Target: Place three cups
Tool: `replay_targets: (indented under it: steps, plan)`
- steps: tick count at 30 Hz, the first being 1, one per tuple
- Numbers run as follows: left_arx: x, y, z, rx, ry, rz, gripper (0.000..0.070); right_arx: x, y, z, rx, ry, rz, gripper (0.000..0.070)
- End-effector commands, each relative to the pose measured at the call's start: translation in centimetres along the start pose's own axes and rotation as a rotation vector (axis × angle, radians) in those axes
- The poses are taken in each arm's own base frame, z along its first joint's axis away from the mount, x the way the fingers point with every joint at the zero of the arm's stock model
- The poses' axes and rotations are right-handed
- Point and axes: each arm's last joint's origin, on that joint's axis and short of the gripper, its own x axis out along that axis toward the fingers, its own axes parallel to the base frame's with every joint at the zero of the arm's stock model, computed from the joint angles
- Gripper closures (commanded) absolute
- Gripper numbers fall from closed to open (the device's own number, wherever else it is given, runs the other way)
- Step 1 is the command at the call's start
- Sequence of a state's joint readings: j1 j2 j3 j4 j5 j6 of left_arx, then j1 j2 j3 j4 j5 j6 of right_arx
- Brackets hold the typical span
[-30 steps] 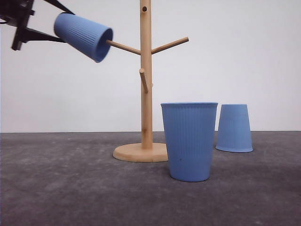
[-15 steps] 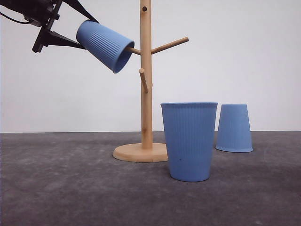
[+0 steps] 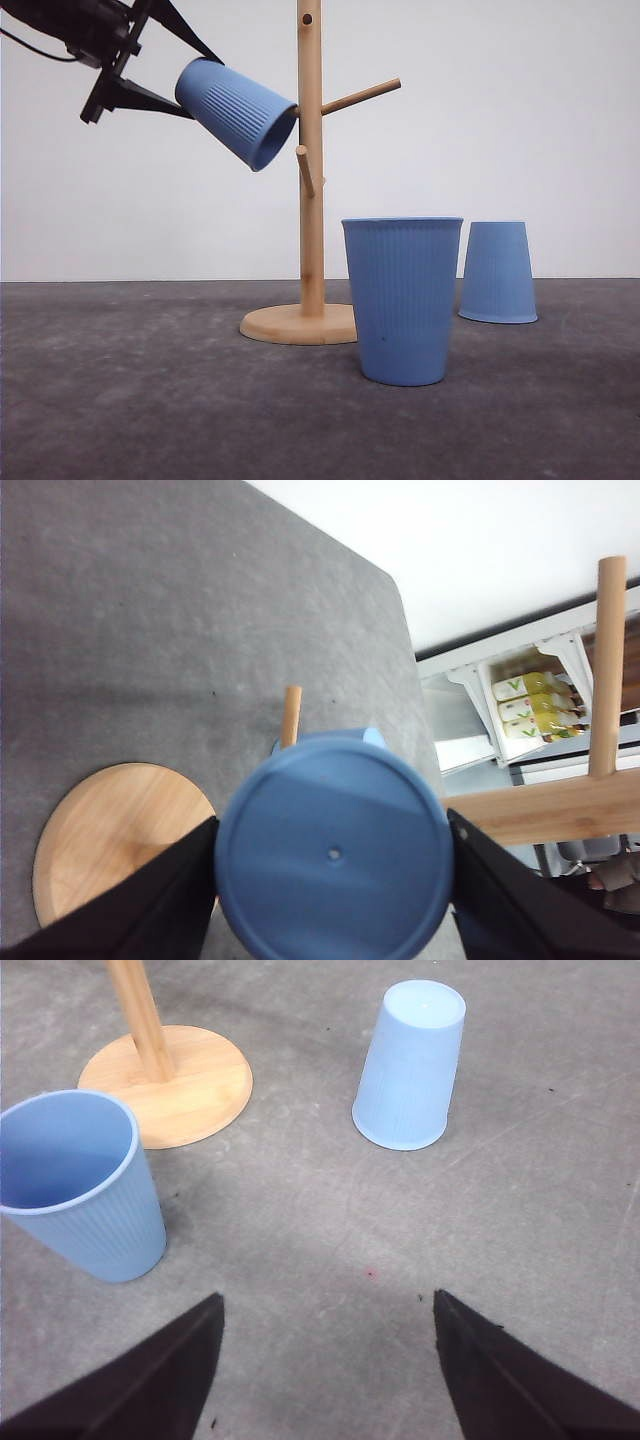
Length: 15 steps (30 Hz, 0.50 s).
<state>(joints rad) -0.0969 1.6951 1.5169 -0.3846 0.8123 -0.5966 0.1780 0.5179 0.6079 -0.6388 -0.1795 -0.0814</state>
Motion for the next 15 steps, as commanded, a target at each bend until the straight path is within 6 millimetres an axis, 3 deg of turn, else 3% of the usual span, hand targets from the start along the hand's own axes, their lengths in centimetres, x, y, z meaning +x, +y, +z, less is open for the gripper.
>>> replay_targets:
  steps: [1, 3, 8, 15]
  plan:
    - [0.43, 0.23, 0.34, 0.013, -0.004, 0.003, 0.0386, -0.23, 0.03, 0.45, -0.002, -0.022, -0.002, 0.0276]
    - [0.43, 0.22, 0.35, 0.017, -0.005, 0.002, 0.0377, -0.23, 0.03, 0.45, -0.002, -0.022, -0.002, 0.0276]
    - [0.43, 0.24, 0.28, 0.011, 0.004, -0.002, 0.0215, -0.23, 0.03, 0.45, -0.002, -0.022, -0.002, 0.0276]
    - [0.43, 0.22, 0.29, 0.013, 0.006, -0.007, 0.0210, -0.24, 0.04, 0.45, -0.002, -0.022, -0.002, 0.0276]
